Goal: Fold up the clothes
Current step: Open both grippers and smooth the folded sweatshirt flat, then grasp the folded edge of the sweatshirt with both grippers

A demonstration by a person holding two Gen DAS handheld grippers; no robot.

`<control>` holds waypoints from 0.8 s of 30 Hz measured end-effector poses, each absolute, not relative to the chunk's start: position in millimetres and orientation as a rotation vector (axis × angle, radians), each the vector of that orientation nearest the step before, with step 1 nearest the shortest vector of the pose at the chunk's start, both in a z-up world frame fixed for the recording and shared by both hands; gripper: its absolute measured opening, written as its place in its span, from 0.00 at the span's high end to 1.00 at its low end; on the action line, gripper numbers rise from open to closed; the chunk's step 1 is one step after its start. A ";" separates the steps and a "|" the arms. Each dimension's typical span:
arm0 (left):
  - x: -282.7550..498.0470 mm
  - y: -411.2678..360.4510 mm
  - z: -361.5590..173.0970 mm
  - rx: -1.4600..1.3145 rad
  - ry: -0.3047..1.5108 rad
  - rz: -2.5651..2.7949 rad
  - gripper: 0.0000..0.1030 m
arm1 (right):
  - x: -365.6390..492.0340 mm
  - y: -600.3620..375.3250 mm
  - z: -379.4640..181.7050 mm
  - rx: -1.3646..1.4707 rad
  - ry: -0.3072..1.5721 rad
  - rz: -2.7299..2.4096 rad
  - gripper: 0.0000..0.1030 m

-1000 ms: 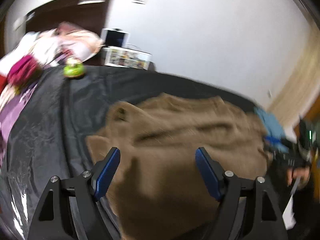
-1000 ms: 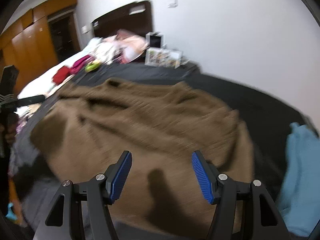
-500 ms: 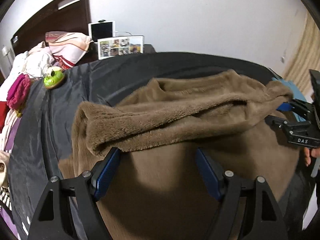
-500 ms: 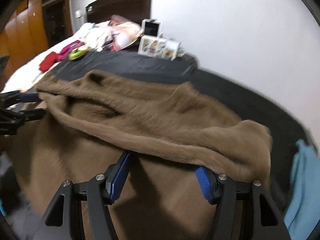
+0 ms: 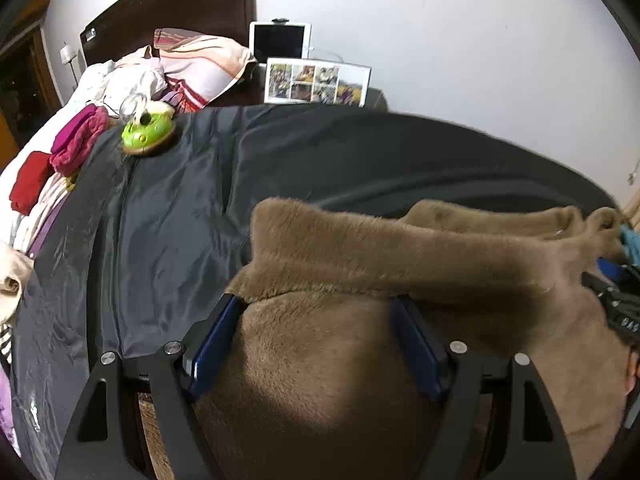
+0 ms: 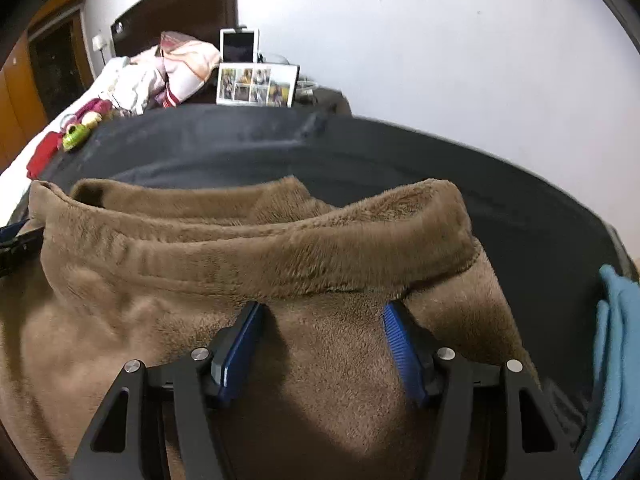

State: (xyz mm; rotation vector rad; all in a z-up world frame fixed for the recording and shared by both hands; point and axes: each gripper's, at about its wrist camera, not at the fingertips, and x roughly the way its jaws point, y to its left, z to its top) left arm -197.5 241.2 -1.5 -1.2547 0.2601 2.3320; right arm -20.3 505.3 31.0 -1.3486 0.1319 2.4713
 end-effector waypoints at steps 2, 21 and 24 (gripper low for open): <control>-198.5 239.5 -5.6 -1.256 0.271 2.341 0.22 | -20.5 508.1 30.8 -1.347 0.118 2.463 0.38; -148.2 229.9 21.0 -1.173 0.286 2.384 0.13 | 77.8 538.4 68.7 -1.181 0.470 2.568 0.29; -120.2 240.9 29.2 -1.120 0.330 2.333 0.13 | 112.0 552.4 72.3 -1.151 0.553 2.562 0.24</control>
